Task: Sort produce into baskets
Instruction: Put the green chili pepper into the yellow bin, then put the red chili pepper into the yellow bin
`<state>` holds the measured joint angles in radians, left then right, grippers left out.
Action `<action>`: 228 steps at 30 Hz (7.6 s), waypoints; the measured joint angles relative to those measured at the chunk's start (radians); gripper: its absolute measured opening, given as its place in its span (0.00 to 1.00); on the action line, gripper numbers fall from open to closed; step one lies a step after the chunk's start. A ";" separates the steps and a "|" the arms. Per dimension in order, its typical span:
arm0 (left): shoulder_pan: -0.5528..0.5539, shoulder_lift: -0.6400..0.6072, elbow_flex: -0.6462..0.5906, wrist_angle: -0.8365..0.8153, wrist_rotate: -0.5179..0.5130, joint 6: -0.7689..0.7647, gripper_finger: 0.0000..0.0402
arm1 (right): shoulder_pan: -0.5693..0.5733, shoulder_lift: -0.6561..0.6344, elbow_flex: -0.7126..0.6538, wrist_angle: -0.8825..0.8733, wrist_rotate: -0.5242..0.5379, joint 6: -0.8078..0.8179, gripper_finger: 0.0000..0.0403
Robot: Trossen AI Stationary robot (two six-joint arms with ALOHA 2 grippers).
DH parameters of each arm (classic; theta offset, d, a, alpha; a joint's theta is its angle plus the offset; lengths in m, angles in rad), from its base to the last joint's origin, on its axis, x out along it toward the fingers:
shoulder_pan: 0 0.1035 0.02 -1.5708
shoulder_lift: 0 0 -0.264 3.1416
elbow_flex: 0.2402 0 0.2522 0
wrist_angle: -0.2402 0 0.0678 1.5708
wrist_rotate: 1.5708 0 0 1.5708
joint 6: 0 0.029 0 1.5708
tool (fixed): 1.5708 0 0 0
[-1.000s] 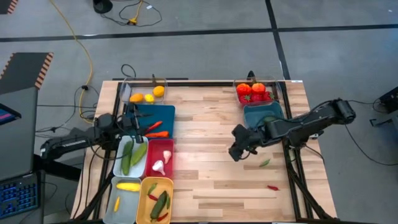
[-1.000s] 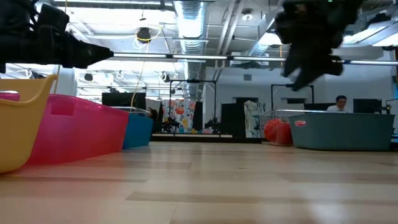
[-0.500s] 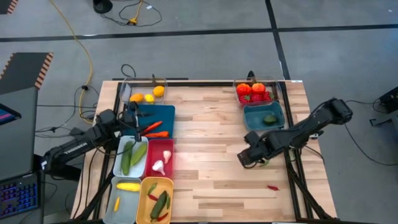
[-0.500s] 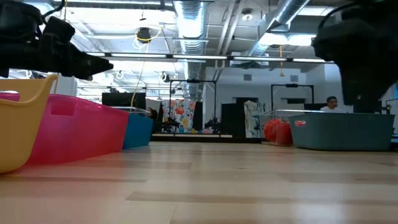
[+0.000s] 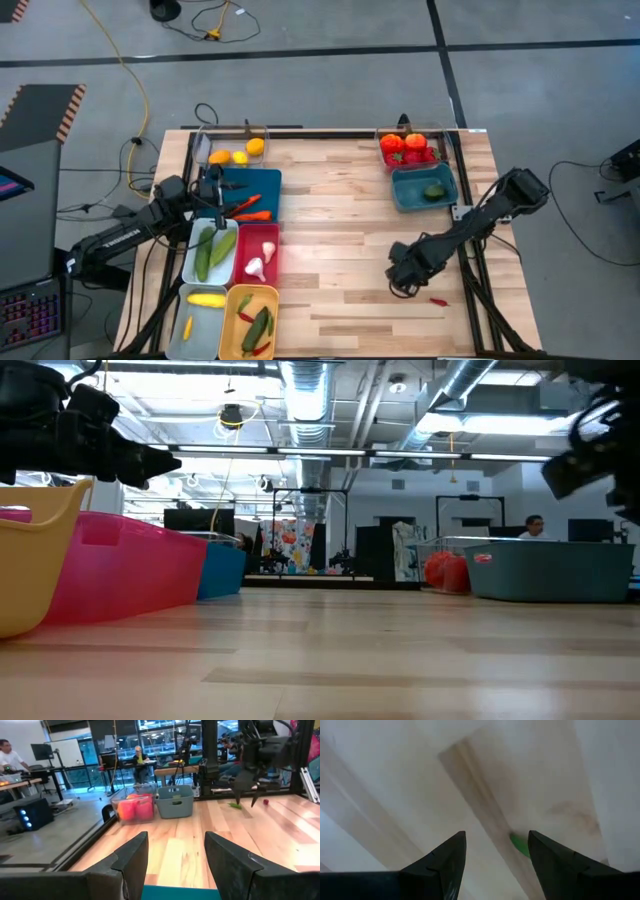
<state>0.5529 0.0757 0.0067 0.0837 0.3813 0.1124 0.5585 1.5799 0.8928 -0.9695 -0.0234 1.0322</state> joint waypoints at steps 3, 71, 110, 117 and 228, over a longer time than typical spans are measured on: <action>0.000 0.000 0.000 0.000 0.000 -0.021 0.45 | 0.027 0.025 0.001 -0.030 -0.018 -0.055 0.59; -0.001 0.001 0.000 0.000 -0.002 -0.057 0.45 | 0.219 0.128 0.116 -0.133 -0.501 0.180 0.52; -0.001 0.001 0.000 0.000 -0.002 -0.072 0.45 | 0.241 0.130 -0.029 0.002 -0.458 0.155 0.10; -0.001 0.001 0.000 0.000 -0.002 -0.072 0.45 | 0.091 0.130 0.062 0.003 -0.475 -0.001 0.13; -0.004 0.003 0.000 0.002 0.023 -0.072 0.45 | 0.414 0.174 0.251 -0.089 -0.189 0.568 0.46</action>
<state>0.5491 0.0784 0.0063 0.0860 0.4042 0.0402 0.9728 1.7535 1.1440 -1.0588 -0.2119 1.6006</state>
